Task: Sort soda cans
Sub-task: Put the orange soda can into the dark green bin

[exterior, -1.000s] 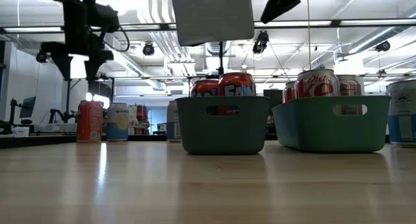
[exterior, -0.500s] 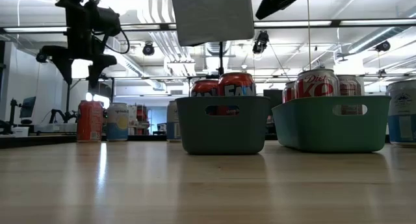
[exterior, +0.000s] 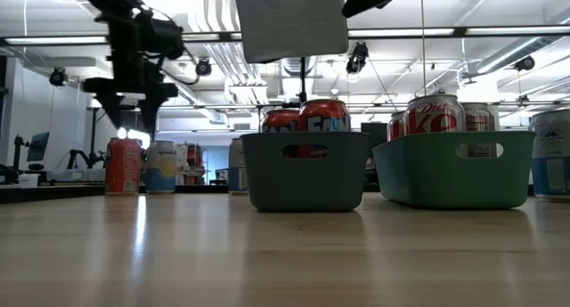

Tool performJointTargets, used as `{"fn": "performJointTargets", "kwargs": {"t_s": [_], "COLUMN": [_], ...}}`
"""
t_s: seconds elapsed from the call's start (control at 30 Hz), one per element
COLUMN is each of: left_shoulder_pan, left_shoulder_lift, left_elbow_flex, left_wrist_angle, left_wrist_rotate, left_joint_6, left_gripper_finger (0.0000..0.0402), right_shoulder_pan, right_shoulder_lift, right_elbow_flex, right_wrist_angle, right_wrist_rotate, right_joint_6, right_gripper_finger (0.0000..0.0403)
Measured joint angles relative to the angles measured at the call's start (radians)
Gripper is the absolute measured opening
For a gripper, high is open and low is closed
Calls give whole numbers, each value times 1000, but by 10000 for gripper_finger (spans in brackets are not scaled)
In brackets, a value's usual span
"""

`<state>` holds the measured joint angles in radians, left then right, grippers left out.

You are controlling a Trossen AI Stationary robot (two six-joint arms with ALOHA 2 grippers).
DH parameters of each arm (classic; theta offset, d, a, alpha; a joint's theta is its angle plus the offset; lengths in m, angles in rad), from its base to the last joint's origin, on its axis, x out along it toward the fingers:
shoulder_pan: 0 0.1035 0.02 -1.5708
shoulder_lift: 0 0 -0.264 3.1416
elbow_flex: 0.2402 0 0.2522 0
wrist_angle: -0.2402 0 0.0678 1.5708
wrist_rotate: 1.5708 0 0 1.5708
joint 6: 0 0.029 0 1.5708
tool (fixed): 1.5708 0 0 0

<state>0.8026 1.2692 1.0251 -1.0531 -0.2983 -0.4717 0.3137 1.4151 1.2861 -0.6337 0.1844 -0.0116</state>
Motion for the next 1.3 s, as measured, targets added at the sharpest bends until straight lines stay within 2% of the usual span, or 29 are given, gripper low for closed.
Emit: {"fn": "performJointTargets", "kwargs": {"t_s": [0.1, 0.23, 0.4, 0.53, 0.73, 0.87, 1.07, 1.3], "left_shoulder_pan": [-22, 12, 86, 122, 210, 225, 228, 233], "left_shoulder_lift": [67, 173, 297, 375, 465, 478, 462, 508], "left_elbow_flex": [63, 191, 357, 434, 436, 432, 439, 434], "left_wrist_angle": [1, -63, -164, -208, -343, -336, -323, -330], "left_wrist_rotate": [-13, -92, -57, -51, -34, 21, 25, 22], "left_joint_6": [57, 151, 226, 261, 306, 305, 304, 231], "left_gripper_finger": [337, 337, 337, 337, 336, 336, 336, 336], "right_shoulder_pan": [-5, -7, -6, -6, -6, -6, -13, -13], "right_shoulder_lift": [0, 0, 0, 0, 0, 0, 0, 0], "right_elbow_flex": [0, 0, 0, -4, -41, -57, -57, -59], "right_wrist_angle": [9, 11, -23, -47, -43, -42, -23, -23], "right_wrist_rotate": [1, 0, 0, -1, -5, -5, -1, -2], "right_joint_6": [0, 25, 85, 110, 133, 123, 90, 90], "right_gripper_finger": [244, 246, 238, 236, 250, 258, 267, 260]}}
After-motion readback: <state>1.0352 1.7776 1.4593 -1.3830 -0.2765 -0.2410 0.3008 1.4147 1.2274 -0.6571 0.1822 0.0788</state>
